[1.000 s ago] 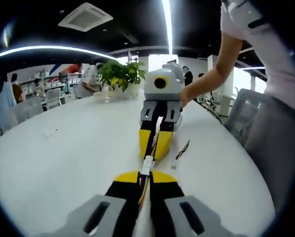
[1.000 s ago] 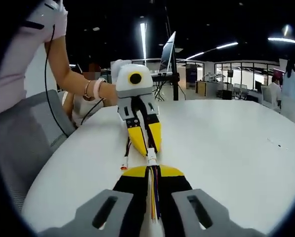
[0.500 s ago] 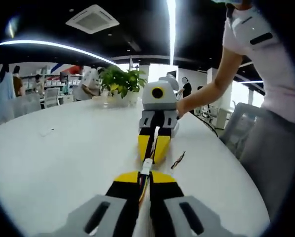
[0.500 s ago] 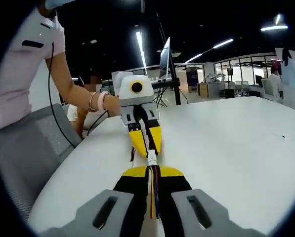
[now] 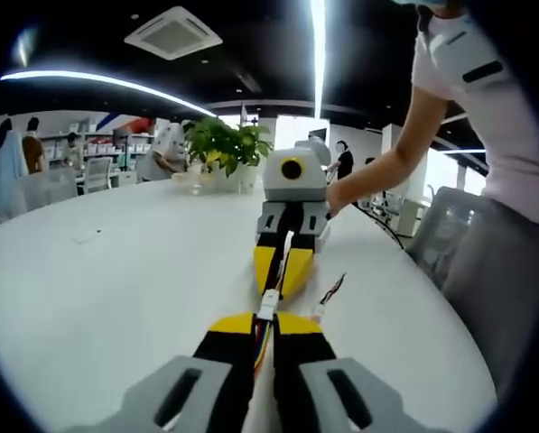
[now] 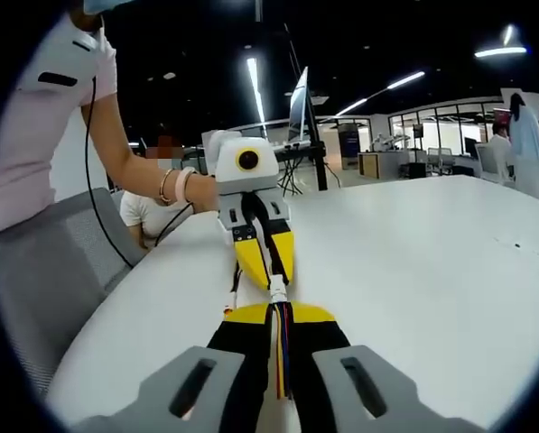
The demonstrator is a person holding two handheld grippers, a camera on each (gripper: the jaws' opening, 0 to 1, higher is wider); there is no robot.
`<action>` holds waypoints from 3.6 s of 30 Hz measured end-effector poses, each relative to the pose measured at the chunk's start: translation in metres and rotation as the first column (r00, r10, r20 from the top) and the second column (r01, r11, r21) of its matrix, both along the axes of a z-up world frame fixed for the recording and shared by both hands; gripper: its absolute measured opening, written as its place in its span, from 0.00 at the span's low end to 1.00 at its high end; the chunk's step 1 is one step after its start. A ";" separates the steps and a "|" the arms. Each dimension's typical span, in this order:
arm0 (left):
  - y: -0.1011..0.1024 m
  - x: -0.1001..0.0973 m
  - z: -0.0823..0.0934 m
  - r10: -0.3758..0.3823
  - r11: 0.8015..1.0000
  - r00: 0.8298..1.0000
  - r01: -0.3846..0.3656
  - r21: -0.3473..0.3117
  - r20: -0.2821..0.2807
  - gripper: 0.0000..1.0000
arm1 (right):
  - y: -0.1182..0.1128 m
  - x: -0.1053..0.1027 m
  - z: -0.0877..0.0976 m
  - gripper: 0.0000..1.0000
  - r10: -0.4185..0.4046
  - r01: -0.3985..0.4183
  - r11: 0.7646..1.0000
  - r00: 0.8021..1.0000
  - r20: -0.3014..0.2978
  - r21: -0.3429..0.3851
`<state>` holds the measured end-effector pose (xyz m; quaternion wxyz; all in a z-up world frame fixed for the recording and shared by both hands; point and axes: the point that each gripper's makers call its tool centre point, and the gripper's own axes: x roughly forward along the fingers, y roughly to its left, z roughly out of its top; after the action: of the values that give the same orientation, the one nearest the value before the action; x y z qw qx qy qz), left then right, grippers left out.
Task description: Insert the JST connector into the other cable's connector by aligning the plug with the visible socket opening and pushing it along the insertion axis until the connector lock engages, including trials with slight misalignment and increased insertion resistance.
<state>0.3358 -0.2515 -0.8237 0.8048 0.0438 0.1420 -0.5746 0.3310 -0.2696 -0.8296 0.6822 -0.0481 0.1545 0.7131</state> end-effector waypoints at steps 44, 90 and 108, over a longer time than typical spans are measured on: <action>-0.004 0.002 -0.011 0.076 0.997 0.997 -0.076 0.006 -0.010 0.06 | 0.004 0.004 -0.009 0.13 -0.083 0.084 0.996 0.996 -0.026 0.024; 0.002 -0.056 -0.005 0.018 0.997 0.999 -0.021 0.072 0.036 0.08 | -0.021 -0.058 -0.001 0.11 -0.093 0.093 0.996 0.995 0.035 0.000; 0.009 -0.053 -0.017 0.047 0.997 0.999 -0.047 0.062 0.005 0.07 | -0.021 -0.056 -0.012 0.09 -0.095 0.097 0.995 0.994 0.061 -0.030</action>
<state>0.2828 -0.2423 -0.8410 0.8167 0.0662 0.1594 -0.5507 0.2752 -0.2907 -0.8412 0.7191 -0.0729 0.1481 0.6750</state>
